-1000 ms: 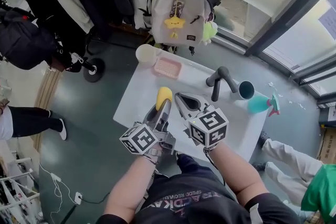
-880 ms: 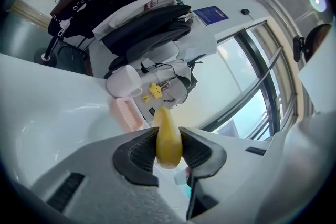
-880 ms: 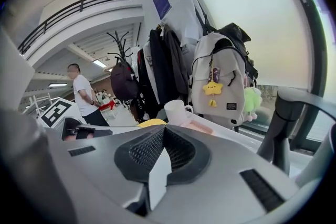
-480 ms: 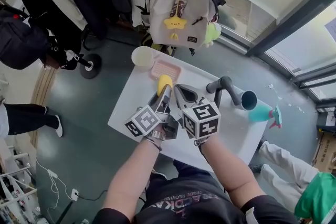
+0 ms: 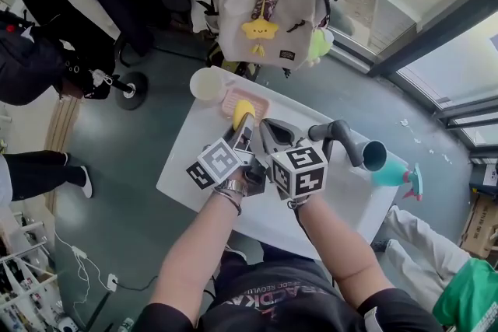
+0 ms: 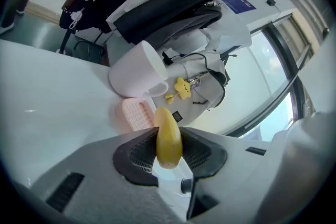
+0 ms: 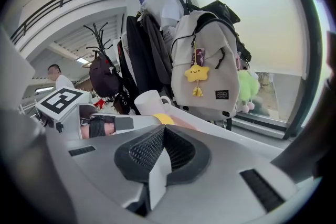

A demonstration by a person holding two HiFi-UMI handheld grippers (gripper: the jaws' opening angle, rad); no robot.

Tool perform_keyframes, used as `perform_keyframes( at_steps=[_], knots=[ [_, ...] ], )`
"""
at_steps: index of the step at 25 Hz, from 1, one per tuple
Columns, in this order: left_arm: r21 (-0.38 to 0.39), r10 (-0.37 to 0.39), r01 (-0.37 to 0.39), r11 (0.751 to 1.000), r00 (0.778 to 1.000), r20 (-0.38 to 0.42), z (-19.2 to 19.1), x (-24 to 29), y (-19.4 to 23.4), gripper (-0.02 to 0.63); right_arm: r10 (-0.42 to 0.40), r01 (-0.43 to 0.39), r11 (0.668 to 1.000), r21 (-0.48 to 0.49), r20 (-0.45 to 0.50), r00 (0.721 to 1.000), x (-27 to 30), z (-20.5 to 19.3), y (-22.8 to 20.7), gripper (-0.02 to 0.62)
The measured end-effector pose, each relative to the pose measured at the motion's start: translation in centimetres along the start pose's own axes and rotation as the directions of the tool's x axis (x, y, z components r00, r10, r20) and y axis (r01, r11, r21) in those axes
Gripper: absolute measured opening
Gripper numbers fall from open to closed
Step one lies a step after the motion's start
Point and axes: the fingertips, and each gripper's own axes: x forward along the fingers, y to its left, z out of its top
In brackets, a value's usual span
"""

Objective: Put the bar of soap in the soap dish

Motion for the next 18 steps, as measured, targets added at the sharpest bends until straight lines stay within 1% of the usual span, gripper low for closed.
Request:
perform_keyframes(
  at_steps=[5,9,15,18],
  knots=[
    [0.021,0.047,-0.047,0.999,0.999,-0.02,0.0,0.6,0.6,0.124,-0.005,0.005,1.0,0.001,-0.029,1.0,1.1,-0.9,-0.6,0.011],
    [0.039,0.073,-0.072,0.997,0.997,-0.034,0.1,0.9,1.0,0.124,0.008,-0.008,1.0,0.003,-0.07,0.998,2.0,-2.1,-0.8,0.011],
    [0.029,0.115,-0.114,0.993,0.991,-0.068,-0.1,1.5,2.0,0.124,0.023,-0.023,1.0,0.009,-0.099,0.995,2.8,-2.7,-1.0,0.011],
    [0.033,0.126,-0.124,0.992,0.989,-0.071,-0.1,1.8,2.1,0.124,0.023,-0.022,1.0,0.015,-0.101,0.995,3.0,-2.6,-1.3,0.011]
  ],
)
